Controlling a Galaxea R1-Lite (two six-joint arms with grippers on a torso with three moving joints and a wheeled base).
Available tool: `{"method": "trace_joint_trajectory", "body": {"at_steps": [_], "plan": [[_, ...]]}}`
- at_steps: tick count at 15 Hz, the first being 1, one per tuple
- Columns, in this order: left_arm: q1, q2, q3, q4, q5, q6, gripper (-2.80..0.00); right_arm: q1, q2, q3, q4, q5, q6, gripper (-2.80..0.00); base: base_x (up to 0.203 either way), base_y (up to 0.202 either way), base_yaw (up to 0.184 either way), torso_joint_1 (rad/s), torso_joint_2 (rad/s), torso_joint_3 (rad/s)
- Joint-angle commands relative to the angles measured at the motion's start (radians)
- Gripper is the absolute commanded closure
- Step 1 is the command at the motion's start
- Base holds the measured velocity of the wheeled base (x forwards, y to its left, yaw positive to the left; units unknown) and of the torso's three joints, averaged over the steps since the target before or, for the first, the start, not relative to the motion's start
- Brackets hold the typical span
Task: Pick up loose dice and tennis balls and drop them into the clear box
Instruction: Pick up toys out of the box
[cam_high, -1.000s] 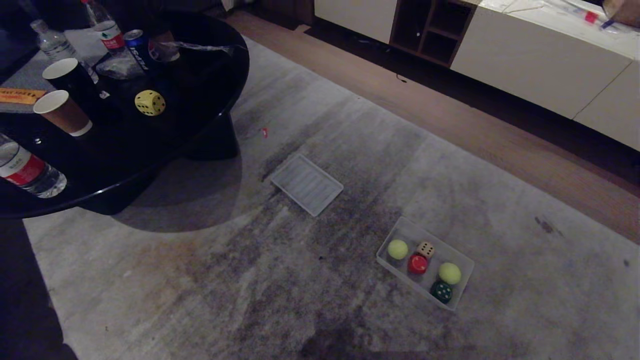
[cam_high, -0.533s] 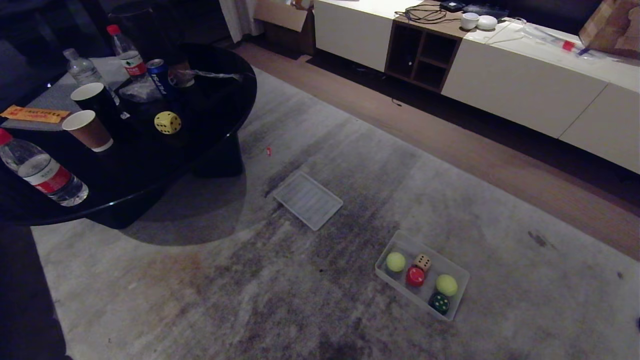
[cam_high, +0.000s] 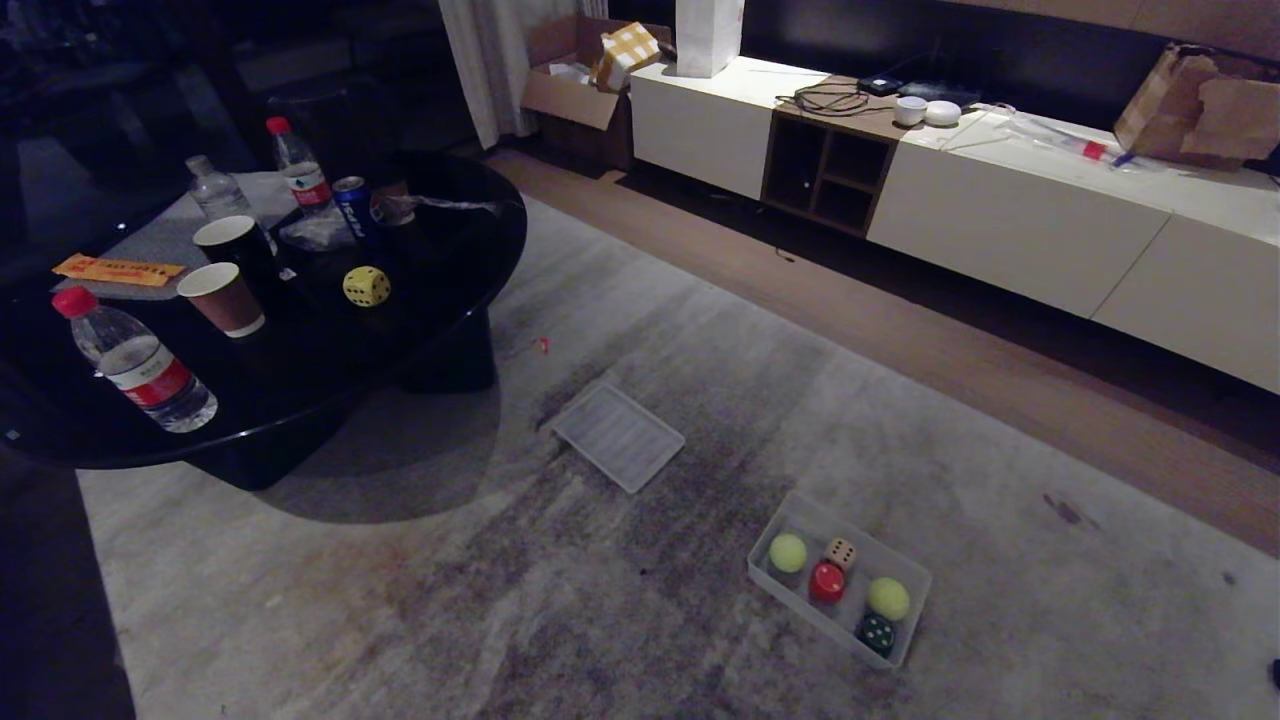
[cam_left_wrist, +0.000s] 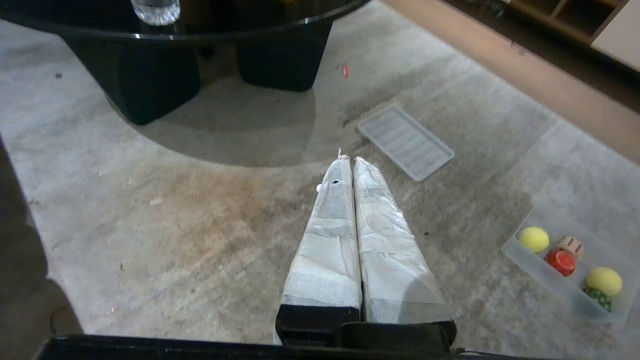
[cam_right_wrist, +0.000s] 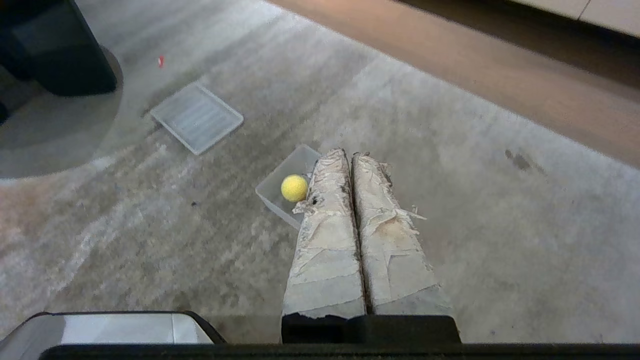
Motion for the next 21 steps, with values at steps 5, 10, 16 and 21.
{"method": "trace_joint_trajectory", "body": {"at_steps": [5, 10, 16, 21], "plan": [[0.000, 0.001, 0.002, 0.000, 0.001, -0.001, 0.00, 0.000, 0.001, 0.011, 0.000, 0.000, 0.000, 0.00, 0.000, 0.000, 0.000, 0.004, 0.00, 0.206], [0.000, 0.001, 0.002, 0.000, 0.001, -0.001, 0.00, 0.000, 0.001, 0.011, 0.000, 0.001, 0.000, 0.00, 0.000, 0.000, 0.000, 0.002, 0.00, 0.201], [0.000, 0.001, 0.002, 0.000, 0.001, 0.002, 0.00, 0.000, 0.001, 0.011, 0.000, -0.002, 0.002, 0.00, 0.000, 0.000, 0.000, 0.001, 0.00, 0.136], [0.000, 0.001, 0.002, 0.001, 0.001, 0.004, 0.00, 0.000, 0.001, 0.011, -0.001, -0.002, 0.002, 0.00, 0.001, -0.001, 0.064, 0.004, 0.00, 0.015]]}}
